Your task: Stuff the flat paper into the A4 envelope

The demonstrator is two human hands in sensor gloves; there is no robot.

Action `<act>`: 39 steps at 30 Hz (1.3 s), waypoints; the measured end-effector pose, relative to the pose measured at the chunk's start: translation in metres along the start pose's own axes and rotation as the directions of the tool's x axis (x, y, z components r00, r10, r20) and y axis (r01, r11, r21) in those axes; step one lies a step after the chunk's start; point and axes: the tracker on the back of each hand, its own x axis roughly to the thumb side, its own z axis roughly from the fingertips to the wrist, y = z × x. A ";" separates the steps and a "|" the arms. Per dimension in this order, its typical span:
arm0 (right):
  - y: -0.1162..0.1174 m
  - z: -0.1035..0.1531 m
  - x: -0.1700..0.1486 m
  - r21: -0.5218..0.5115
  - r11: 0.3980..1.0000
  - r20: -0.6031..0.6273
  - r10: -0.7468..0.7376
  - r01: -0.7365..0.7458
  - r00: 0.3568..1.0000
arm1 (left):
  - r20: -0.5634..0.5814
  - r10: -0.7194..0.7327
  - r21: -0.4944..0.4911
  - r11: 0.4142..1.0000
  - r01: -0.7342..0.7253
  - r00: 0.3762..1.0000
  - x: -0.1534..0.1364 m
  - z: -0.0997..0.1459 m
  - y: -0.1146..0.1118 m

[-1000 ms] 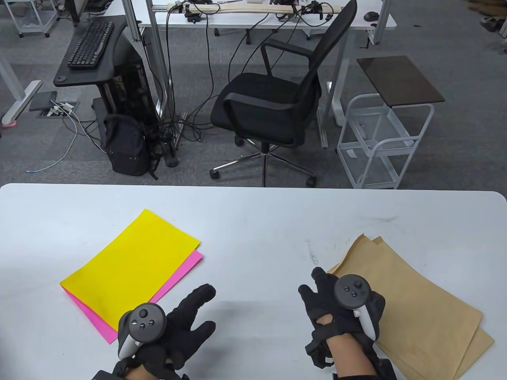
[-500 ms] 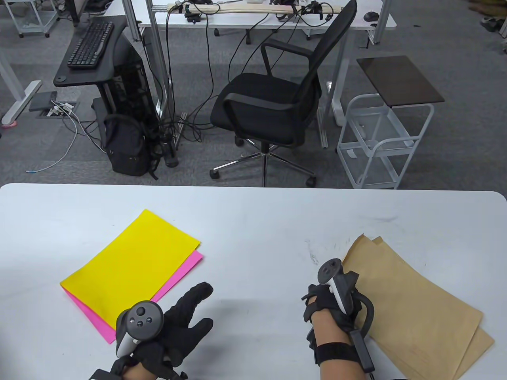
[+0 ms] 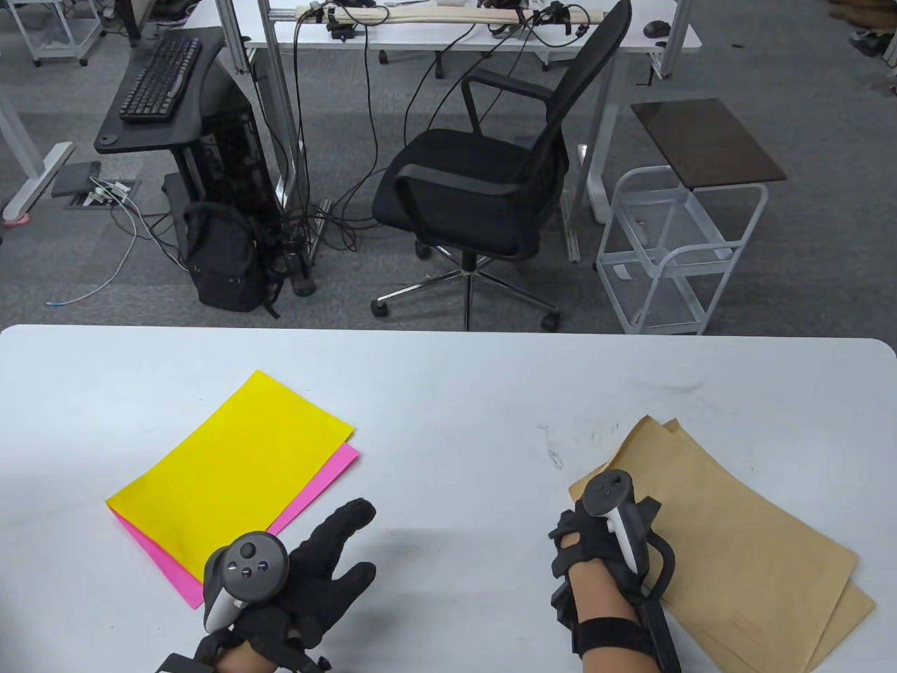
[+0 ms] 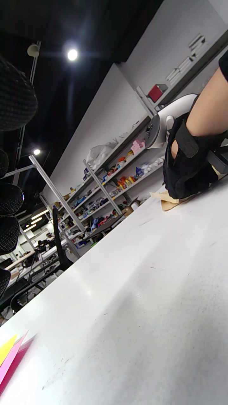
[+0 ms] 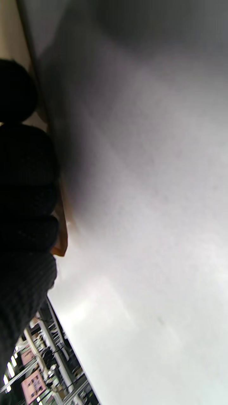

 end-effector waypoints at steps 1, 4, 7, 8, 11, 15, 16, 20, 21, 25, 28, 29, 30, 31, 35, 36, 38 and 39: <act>-0.002 0.001 0.000 -0.004 1.000 0.010 -0.008 0.008 1.000 | 0.000 0.000 0.003 1.000 0.000 1.000 0.000 0.000 0.001; -0.011 0.008 0.002 -0.020 0.999 0.044 -0.031 0.032 0.999 | -0.003 0.001 0.010 1.000 -0.001 1.000 -0.001 0.000 0.003; -0.021 0.016 0.005 -0.024 0.998 0.080 -0.050 0.052 0.996 | -0.002 -0.003 0.013 1.000 0.003 1.000 -0.001 -0.001 0.004; -0.022 0.017 0.006 -0.026 0.998 0.087 -0.050 0.053 0.995 | -0.002 -0.004 0.014 1.000 0.004 1.000 -0.001 -0.001 0.004; -0.028 0.023 0.009 -0.038 0.998 0.113 -0.050 0.055 0.992 | 0.000 -0.003 0.015 1.000 0.003 1.000 -0.001 0.000 0.005; -0.027 0.022 0.010 -0.051 0.998 0.092 -0.028 0.033 0.995 | 0.004 -0.003 0.014 1.000 0.003 1.000 -0.001 0.000 0.005; -0.026 0.020 0.010 -0.048 0.999 0.092 -0.020 0.024 0.996 | 0.005 -0.002 0.013 1.000 0.002 1.000 -0.001 0.000 0.005; -0.020 0.021 0.014 -0.028 0.998 0.112 -0.055 0.059 0.992 | 0.008 -0.006 0.011 1.000 0.006 1.000 -0.001 0.000 0.005; -0.018 0.024 0.018 -0.030 0.998 0.134 -0.044 0.048 0.990 | 0.008 -0.007 0.014 1.000 0.007 1.000 -0.001 0.000 0.006; -0.012 0.043 0.038 -0.008 1.000 0.257 -0.016 0.019 0.966 | 0.004 0.000 0.033 0.999 0.000 1.000 -0.003 0.000 0.012; -0.005 0.066 0.059 0.054 0.998 0.362 -0.041 0.023 0.931 | 0.002 0.007 0.050 0.999 -0.007 1.000 -0.004 0.000 0.017; -0.001 0.075 0.067 0.080 0.997 0.396 -0.052 0.022 0.917 | 0.001 0.009 0.056 0.998 -0.009 1.000 -0.005 0.000 0.018; 0.001 0.080 0.072 0.099 0.995 0.417 -0.058 0.018 0.907 | 0.000 0.010 0.060 0.998 -0.010 1.000 -0.005 0.001 0.020; 0.007 0.089 0.079 0.126 0.992 0.447 -0.068 0.012 0.892 | 0.001 0.011 0.065 0.998 -0.011 1.000 -0.006 0.001 0.021; 0.032 0.117 0.102 0.211 0.976 0.527 -0.074 -0.046 0.847 | -0.002 0.016 0.088 0.996 -0.016 1.000 -0.008 0.002 0.028; 0.038 0.122 0.106 0.223 0.973 0.539 -0.069 -0.063 0.840 | -0.005 0.020 0.093 0.995 -0.019 1.000 -0.008 0.002 0.029; 0.054 0.132 0.117 0.242 0.964 0.571 -0.046 -0.114 0.819 | -0.011 0.025 0.102 0.994 -0.023 1.000 -0.010 0.002 0.031; 0.063 0.138 0.123 0.246 0.958 0.589 -0.028 -0.146 0.808 | -0.014 0.024 0.107 0.994 -0.022 1.000 -0.011 0.003 0.033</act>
